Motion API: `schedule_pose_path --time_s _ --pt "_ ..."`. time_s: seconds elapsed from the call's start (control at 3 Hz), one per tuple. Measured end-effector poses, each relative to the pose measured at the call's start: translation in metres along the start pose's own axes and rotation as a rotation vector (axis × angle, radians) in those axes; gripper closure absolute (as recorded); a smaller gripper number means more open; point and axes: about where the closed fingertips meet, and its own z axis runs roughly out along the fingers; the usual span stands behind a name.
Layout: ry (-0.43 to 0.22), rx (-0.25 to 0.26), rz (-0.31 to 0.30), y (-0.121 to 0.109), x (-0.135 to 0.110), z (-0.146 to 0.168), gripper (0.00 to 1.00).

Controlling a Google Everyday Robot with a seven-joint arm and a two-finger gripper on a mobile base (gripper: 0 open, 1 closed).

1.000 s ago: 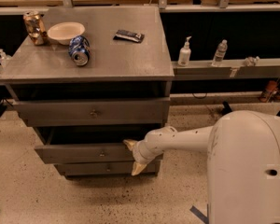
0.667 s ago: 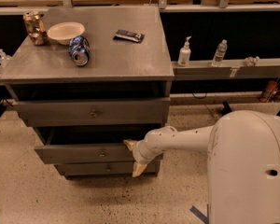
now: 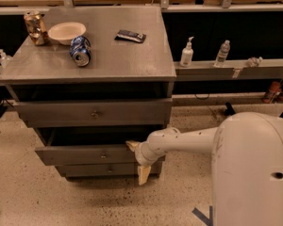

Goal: Open middle drawer

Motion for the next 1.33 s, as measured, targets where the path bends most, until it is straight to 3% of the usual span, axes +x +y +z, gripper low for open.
schedule_pose_path --time_s 0.67,1.0,1.33 --pt "-0.091 0.137 0.087 -0.048 0.012 -0.066 0.00" --pt "-0.078 0.101 0.092 -0.053 0.013 -0.062 0.15" --pt "-0.066 -0.021 0.062 -0.048 0.006 -0.035 0.45"
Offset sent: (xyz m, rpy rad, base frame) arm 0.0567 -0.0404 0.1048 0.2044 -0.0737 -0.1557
